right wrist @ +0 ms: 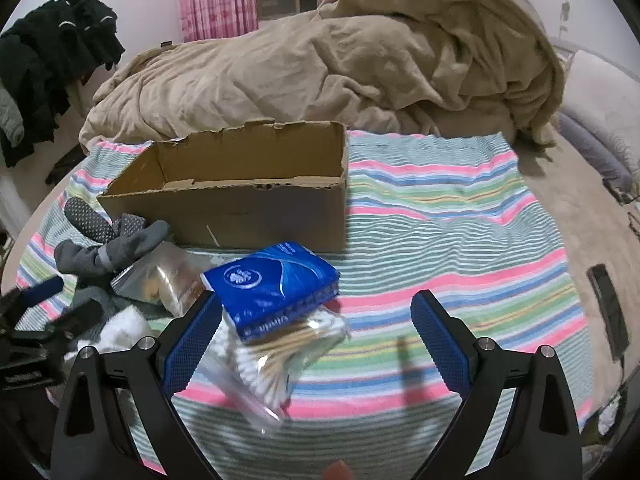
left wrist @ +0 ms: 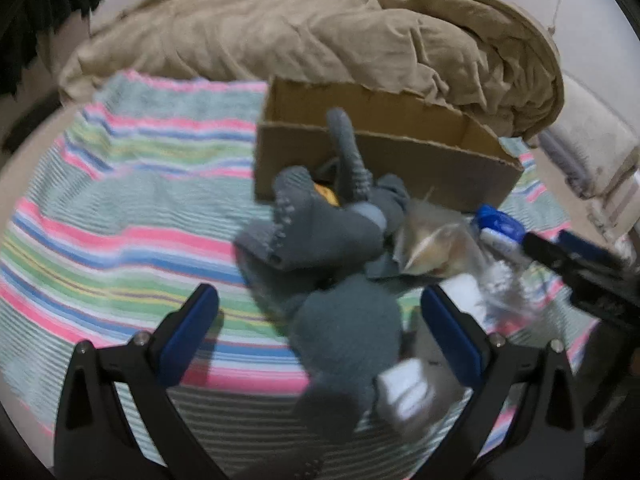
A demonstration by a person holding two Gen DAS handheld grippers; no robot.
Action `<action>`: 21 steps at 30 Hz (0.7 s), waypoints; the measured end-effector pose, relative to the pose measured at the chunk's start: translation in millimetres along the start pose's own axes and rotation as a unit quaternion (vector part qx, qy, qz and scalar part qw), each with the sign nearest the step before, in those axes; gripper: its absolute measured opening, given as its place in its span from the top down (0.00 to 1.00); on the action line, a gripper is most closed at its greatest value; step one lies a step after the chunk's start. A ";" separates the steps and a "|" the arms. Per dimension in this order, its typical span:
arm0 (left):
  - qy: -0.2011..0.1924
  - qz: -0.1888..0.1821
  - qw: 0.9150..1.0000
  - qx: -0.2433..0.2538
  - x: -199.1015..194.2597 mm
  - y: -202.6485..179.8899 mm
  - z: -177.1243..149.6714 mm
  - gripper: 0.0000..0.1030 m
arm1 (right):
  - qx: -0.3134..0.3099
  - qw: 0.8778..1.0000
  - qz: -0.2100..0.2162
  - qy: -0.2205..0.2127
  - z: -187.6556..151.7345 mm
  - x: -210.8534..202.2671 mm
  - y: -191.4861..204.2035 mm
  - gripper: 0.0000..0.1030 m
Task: Organize objects
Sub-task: 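Grasp the blue tissue pack with the right tool while the left tool grasps a grey glove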
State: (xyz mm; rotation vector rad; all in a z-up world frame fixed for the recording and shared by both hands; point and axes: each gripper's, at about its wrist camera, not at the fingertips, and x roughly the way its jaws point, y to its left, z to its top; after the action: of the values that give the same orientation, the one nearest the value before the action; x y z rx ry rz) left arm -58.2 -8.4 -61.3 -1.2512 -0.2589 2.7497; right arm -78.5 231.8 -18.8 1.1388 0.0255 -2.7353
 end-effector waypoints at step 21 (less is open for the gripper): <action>0.013 -0.056 0.998 -0.008 4.1 9.9 -9.9 0.53 | 0.027 0.998 0.057 0.024 2.0 30.3 6.7 0.70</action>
State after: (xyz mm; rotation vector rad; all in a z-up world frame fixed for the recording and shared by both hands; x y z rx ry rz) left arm -53.7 -16.3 -72.7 -1.2367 -0.3382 2.6406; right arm -99.7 220.3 -38.4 1.1828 -0.1042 -2.6224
